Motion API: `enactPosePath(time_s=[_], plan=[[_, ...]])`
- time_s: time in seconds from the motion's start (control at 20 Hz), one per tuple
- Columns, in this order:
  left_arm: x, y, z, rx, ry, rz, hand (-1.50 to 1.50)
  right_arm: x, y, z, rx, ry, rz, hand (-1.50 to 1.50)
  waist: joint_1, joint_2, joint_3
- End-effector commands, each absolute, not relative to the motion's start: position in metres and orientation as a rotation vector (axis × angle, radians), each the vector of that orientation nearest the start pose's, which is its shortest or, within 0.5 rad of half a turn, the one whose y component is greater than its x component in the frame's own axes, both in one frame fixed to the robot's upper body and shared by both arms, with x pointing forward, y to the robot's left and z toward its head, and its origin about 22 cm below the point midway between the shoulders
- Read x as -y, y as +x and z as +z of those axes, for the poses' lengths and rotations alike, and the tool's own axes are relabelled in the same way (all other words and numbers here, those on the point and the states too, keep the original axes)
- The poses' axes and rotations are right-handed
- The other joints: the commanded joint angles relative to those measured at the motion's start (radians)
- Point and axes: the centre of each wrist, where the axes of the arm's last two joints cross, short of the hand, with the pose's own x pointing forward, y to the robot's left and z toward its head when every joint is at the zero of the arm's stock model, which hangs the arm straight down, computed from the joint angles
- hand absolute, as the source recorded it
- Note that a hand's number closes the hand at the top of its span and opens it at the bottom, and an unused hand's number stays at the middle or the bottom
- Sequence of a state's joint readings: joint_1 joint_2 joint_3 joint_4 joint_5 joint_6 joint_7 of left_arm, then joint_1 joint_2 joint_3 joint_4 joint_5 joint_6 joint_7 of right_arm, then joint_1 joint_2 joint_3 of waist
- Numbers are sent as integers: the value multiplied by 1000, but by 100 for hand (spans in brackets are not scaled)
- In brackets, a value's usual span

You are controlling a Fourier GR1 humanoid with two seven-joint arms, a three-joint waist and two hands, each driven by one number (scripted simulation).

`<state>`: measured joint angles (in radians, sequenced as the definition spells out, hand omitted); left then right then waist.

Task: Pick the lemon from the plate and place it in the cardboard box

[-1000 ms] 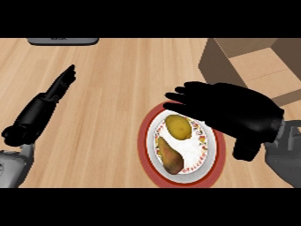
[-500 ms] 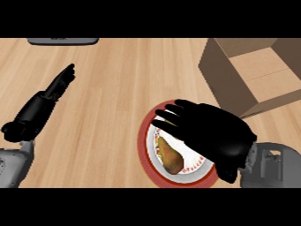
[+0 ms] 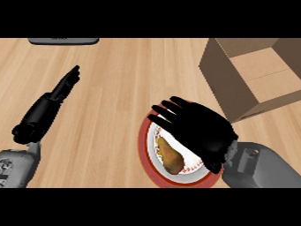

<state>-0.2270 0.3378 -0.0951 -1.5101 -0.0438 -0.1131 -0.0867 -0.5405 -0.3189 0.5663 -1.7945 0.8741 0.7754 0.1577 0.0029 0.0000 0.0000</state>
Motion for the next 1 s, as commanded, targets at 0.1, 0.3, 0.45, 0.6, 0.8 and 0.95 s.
enactPosePath(time_s=[0.1,0.3,0.45,0.6,0.8,0.95], plan=[[-276,286,75,1725,103,-533,0,108,276,125,1343,-595,2035,-150,3,0,0],[-278,280,64,1754,96,-549,0,103,295,117,1321,-613,2029,-150,4,0,0],[-268,295,69,1741,100,-550,0,102,280,97,1336,-618,2034,-150,-1,0,0],[-270,284,55,1741,102,-524,0,99,277,101,1328,-573,2048,-150,0,-1,0],[-272,292,58,1758,110,-546,0,101,311,98,1311,-540,2030,-150,3,1,0],[-277,293,71,1744,109,-540,0,99,287,74,1291,-570,2053,-150,0,0,0]])
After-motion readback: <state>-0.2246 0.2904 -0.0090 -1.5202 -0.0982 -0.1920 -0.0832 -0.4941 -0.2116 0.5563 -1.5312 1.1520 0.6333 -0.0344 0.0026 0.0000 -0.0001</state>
